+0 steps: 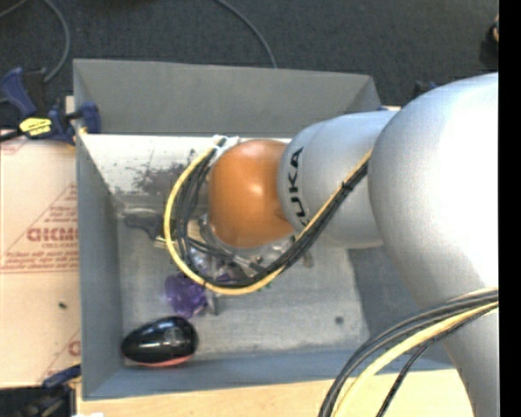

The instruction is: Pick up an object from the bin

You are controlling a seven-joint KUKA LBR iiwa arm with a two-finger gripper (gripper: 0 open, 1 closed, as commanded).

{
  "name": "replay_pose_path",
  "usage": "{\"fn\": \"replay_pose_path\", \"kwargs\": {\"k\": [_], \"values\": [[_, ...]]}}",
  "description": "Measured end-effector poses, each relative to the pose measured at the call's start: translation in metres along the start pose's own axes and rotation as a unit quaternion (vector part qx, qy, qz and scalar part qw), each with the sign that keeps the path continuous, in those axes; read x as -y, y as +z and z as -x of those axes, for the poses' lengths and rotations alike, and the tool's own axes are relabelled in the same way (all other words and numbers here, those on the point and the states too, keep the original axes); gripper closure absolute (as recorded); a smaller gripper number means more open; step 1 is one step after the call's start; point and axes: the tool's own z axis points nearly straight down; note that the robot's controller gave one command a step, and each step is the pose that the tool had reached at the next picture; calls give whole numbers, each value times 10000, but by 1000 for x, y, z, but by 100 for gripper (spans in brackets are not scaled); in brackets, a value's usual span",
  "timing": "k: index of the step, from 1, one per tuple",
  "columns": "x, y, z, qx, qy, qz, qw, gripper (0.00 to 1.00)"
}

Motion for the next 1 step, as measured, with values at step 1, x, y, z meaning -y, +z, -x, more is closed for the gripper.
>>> {"fn": "replay_pose_path", "kwargs": {"k": [1], "values": [[0, -4, 0, 5, 1, -2, 10000, 100]]}}
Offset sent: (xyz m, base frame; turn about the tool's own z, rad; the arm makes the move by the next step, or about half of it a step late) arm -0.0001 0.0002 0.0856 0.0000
